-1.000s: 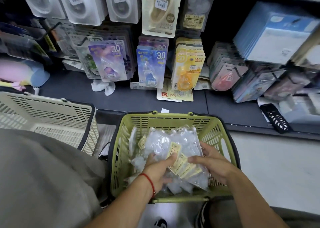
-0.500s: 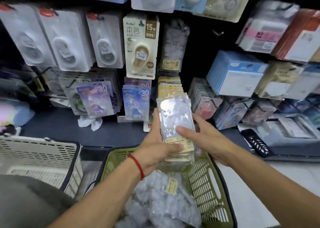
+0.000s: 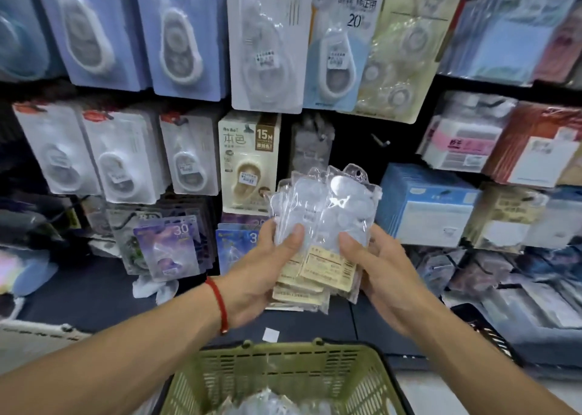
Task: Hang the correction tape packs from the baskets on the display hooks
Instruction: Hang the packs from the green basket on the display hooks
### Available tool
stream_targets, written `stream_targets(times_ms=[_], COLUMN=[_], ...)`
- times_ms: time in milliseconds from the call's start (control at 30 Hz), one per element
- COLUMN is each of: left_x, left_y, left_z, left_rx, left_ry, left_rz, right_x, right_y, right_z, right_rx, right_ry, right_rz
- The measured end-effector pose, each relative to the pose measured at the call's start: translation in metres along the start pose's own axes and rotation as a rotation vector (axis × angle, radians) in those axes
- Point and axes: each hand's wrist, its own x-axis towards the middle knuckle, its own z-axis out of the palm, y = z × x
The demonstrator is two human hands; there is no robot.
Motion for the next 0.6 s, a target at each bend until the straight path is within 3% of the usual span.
stream_targets(times_ms=[133,400,600], left_x=[0.001,-0.015,-0.021], left_y=[0.004,0.03,0.041], left_z=[-0.006,-0.034,-0.054], left_rx=[0.0,0.326,0.125], left_ry=[0.034,0.234,0.324], left_rz=[0.059,0.394,0.488], right_x=[0.005,0.025,0.052], right_y=[0.002,-0.003,-0.008], right_z=[-0.008,-0.003,0.013], right_rx=[-0.079,-0.24,-0.354], right_ry=[-0.056,0.198,0.184], right_rz=[-0.049,-0.289,-0.378])
